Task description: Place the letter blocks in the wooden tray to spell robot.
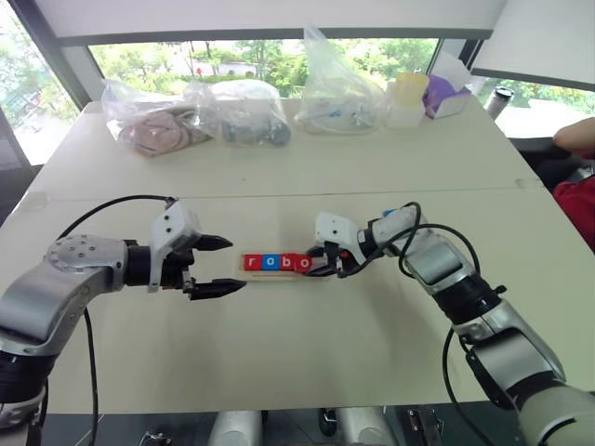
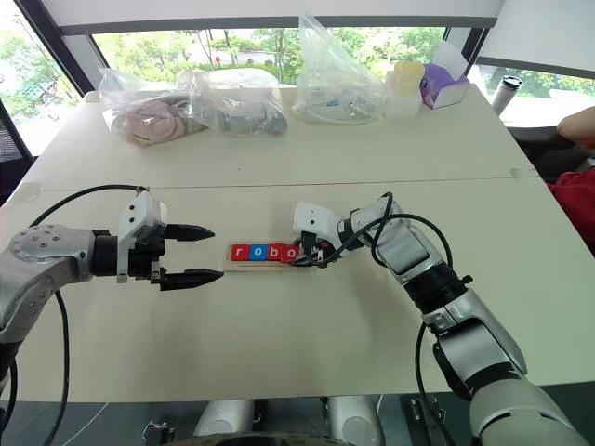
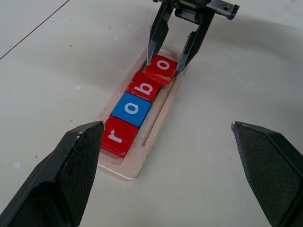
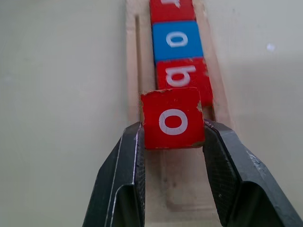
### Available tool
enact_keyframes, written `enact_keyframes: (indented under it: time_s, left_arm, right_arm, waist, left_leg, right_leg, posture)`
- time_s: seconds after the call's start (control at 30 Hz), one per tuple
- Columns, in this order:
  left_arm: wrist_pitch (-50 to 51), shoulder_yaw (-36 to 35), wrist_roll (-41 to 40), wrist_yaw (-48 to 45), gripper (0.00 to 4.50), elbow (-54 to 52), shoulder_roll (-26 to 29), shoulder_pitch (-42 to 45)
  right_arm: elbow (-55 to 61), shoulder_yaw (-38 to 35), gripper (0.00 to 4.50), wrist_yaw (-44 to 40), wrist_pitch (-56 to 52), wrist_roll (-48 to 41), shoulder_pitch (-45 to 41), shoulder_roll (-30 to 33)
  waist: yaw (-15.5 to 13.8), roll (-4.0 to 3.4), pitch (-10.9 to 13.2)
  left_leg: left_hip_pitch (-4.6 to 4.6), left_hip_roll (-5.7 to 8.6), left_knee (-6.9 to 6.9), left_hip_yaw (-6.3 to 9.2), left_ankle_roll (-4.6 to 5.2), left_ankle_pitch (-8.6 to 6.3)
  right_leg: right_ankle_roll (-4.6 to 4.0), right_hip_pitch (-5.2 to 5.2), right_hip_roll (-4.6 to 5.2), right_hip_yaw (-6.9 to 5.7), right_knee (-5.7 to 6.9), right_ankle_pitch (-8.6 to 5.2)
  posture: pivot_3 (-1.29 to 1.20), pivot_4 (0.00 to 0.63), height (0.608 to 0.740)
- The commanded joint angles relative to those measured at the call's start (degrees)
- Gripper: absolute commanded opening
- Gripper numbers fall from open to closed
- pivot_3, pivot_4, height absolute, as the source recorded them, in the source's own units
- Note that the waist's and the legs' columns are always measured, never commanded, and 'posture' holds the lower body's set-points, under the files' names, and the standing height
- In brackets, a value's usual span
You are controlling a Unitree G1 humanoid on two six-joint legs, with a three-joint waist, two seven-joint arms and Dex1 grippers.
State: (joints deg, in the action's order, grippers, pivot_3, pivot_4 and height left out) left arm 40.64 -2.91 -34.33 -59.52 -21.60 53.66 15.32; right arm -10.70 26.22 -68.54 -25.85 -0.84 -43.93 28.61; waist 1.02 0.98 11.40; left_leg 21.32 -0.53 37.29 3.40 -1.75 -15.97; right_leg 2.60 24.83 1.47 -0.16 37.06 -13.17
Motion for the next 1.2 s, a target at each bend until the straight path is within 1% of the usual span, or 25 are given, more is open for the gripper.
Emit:
enact_keyframes:
  time_s: [0.03, 0.33, 0.63, 0.67, 0.7, 0.77, 0.8, 0.83, 0.97, 1.0, 1.1, 1.2]
  left_arm:
    - [-0.51, -0.75, 0.16, 0.57, 4.50, -1.65, -0.12, -0.26]
    - [-0.11, -0.81, -0.17, 1.65, 4.50, -2.72, -0.45, -0.90]
    - [-0.23, 0.02, 0.23, 1.78, 4.50, -2.20, -1.06, 0.20]
    - [-0.22, 0.09, 0.26, 1.85, 4.50, -2.24, -1.14, 0.19]
    - [-0.20, 0.14, 0.27, 1.92, 4.50, -2.28, -1.20, 0.17]
    - [-0.16, 0.16, 0.24, 2.04, 4.50, -2.32, -1.27, 0.15]
    - [-0.13, 0.14, 0.21, 2.09, 4.50, -2.33, -1.29, 0.11]
    - [-0.14, 0.14, 0.23, 2.14, 4.50, -2.33, -1.30, 0.08]
    - [-0.25, 0.12, 0.35, 2.23, 4.50, -2.23, -1.28, 0.00]
    - [-0.24, 0.04, 0.33, 2.30, 4.50, -2.37, -1.26, -0.07]
    - [-0.03, -0.48, -0.37, 2.59, 4.50, -3.12, -1.54, 0.35]
    - [0.30, -1.50, -2.29, 3.84, 4.50, -3.95, -3.56, 1.76]
  right_arm:
    - [-1.24, -0.37, 1.14, -0.35, 2.28, 0.72, -1.94, -0.31]
    - [-1.75, -1.50, 1.14, -2.37, 2.28, 0.00, -2.58, 0.21]
    - [-2.69, -0.34, 1.14, -1.38, 2.45, 1.32, -2.00, -0.87]
    - [-3.23, -0.36, 2.20, -0.91, 2.74, 1.66, -2.02, -1.09]
    - [-3.90, -0.55, 2.58, -0.14, 2.99, 1.97, -2.14, -1.48]
    - [-4.79, -0.94, 3.64, 0.83, 3.37, 2.33, -2.44, -2.08]
    - [-4.98, -1.42, 4.09, 1.18, 3.17, 2.09, -2.79, -2.44]
    - [-5.02, -1.91, 4.47, 1.42, 2.69, 1.73, -3.16, -2.72]
    - [-4.22, -3.11, 4.47, 0.95, 1.87, 0.57, -3.81, -2.86]
    - [-3.81, -4.75, 4.47, 1.38, 0.28, -0.68, -4.35, -3.01]
    - [-2.73, -14.18, 4.47, 6.89, -6.43, -5.48, -6.50, -2.94]
    - [2.53, -22.38, 4.47, 14.10, -13.58, -7.53, -3.98, -0.85]
  waist:
    - [0.10, 0.00, 0.00]
    - [0.02, 0.00, 0.00]
    - [0.06, 0.00, 0.00]
    - [0.04, 0.00, 0.00]
    - [0.06, 0.00, 0.00]
    - [0.09, 0.00, 0.00]
    - [0.11, 0.00, 0.00]
    - [0.12, 0.00, 0.00]
    - [0.08, 0.00, 0.00]
    - [0.05, 0.00, 0.00]
    - [0.00, -0.01, 0.01]
    - [-0.59, 0.01, 0.00]
  left_leg:
    - [-0.01, -0.01, 0.00, 0.00, 0.00, 0.00]
    - [0.00, -0.03, -0.02, 0.00, 0.00, 0.00]
    - [0.00, -0.03, -0.02, 0.00, 0.00, 0.00]
    - [0.00, -0.03, -0.02, 0.00, 0.00, 0.00]
    - [0.00, -0.03, -0.02, 0.00, 0.00, 0.00]
    - [-0.01, -0.03, -0.02, 0.00, 0.00, 0.00]
    - [-0.02, -0.03, -0.02, 0.00, 0.00, 0.00]
    - [-0.02, -0.03, -0.02, 0.00, 0.00, 0.00]
    - [-0.01, -0.03, -0.03, 0.01, 0.00, 0.00]
    - [0.00, -0.03, -0.03, 0.01, 0.00, 0.00]
    - [0.02, -0.03, -0.01, 0.00, 0.00, 0.00]
    - [0.04, -0.02, -0.01, 0.03, 0.00, 0.00]
  right_leg:
    - [0.00, 0.00, -0.01, 0.00, 0.00, 0.00]
    - [0.01, 0.02, -0.01, 0.00, 0.01, 0.01]
    - [0.00, 0.02, -0.02, 0.00, 0.02, 0.01]
    - [0.00, 0.02, -0.02, 0.00, 0.02, 0.01]
    - [0.00, 0.02, -0.02, 0.00, 0.02, 0.01]
    - [0.00, 0.01, -0.02, 0.00, 0.02, 0.01]
    - [0.00, 0.01, -0.02, 0.00, 0.02, 0.01]
    - [0.00, 0.01, -0.02, 0.00, 0.02, 0.01]
    - [0.00, 0.02, -0.03, 0.00, 0.02, 0.01]
    - [0.00, 0.02, -0.02, 0.00, 0.02, 0.01]
    - [0.00, 0.03, 0.00, 0.00, 0.02, 0.01]
    - [-0.01, 0.02, 0.03, -0.01, 0.01, 0.02]
  posture:
    - [0.00, 0.150, 0.740]
    - [0.00, 0.150, 0.740]
    - [0.00, 0.150, 0.740]
    - [0.00, 0.150, 0.740]
    - [0.00, 0.150, 0.740]
    - [0.00, 0.150, 0.740]
    - [0.00, 0.150, 0.740]
    - [0.00, 0.150, 0.740]
    - [0.00, 0.150, 0.740]
    - [0.00, 0.150, 0.740]
    - [0.00, 0.150, 0.740]
    - [0.00, 0.150, 0.740]
